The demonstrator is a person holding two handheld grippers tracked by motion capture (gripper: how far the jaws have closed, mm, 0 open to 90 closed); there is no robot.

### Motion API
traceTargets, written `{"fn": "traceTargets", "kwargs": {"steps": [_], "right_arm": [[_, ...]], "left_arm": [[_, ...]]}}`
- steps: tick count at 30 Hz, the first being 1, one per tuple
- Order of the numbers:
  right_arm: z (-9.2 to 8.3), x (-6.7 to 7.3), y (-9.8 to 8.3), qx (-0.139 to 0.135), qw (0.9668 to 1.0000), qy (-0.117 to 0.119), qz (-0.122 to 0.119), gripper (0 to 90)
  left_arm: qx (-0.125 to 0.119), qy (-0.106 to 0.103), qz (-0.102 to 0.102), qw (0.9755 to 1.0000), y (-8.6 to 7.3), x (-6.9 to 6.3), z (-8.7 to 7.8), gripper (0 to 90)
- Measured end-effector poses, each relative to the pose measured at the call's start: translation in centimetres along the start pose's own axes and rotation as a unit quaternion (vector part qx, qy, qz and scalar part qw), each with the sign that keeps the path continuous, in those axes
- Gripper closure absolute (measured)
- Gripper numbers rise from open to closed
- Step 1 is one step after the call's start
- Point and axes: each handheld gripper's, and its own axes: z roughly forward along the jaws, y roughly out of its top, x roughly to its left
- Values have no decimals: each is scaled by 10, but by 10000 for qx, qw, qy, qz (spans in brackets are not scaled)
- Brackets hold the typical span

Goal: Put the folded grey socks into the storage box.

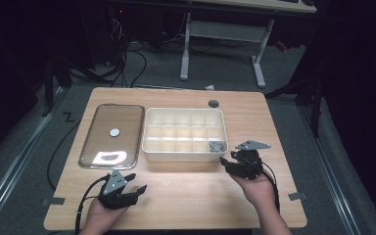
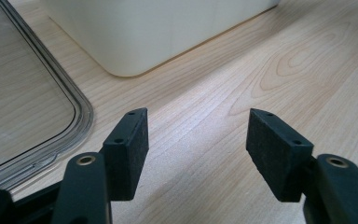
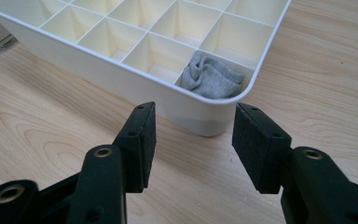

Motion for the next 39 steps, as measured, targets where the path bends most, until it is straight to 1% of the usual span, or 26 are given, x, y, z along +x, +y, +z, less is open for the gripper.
{"fn": "traceTargets", "kwargs": {"steps": [1,3,4,9,11,16,18,20,21,22,23,24,25,26,27,29,30,33,36,39], "right_arm": [[0,1,-3,-42,10000,0,-4,496],[-1,4,-10,-163,9998,-41,-95,491],[-2,7,-14,-243,9996,-26,-127,484],[0,16,-28,-440,9985,-35,-324,454],[2,20,-35,-495,9982,-47,-339,445],[16,29,-51,-616,9974,78,-363,428],[21,33,-57,-636,9973,131,-335,429],[26,39,-64,-722,9968,91,-333,446],[30,42,-68,-741,9966,114,-343,446],[34,47,-71,-686,9968,150,-383,444],[37,52,-74,-680,9964,146,-480,449],[38,57,-77,-713,9961,132,-494,458],[37,62,-80,-838,9952,118,-485,466],[36,66,-83,-1008,9936,107,-498,467],[34,70,-84,-1090,9926,98,-530,462],[30,74,-84,-1091,9911,6,-762,454],[29,74,-84,-1102,9905,-48,-819,453],[28,69,-87,-1127,9919,48,-575,449],[31,69,-90,-1047,9927,13,-604,449],[31,66,-91,-1043,9933,21,-506,447]], "left_arm": [[4,-11,0,10000,0,-1,0,393],[1,-10,9,10000,0,-2,-1,390],[-7,-8,12,10000,0,-2,-1,387],[0,-7,16,10000,0,-3,0,379],[-4,-6,8,10000,0,-3,0,377],[-3,-6,-4,10000,0,-3,0,369],[37,-27,-27,10000,0,-4,1,360],[51,-34,-32,10000,0,-6,2,349],[63,-41,-15,10000,0,-7,2,346],[65,-38,1,10000,0,-9,2,342],[72,-40,24,10000,0,-10,2,340],[67,-41,34,10000,0,-11,2,339],[45,-46,39,10000,0,-12,2,339],[43,-40,46,10000,-1,-13,2,340],[48,-45,53,10000,-1,-14,2,340],[49,-69,81,9999,-1,-15,3,340],[59,-69,93,9999,-1,-15,3,340],[86,-87,104,9999,-1,-15,4,339],[88,-96,111,9999,-1,-14,4,339],[83,-97,99,9999,-1,-13,2,339]]}}
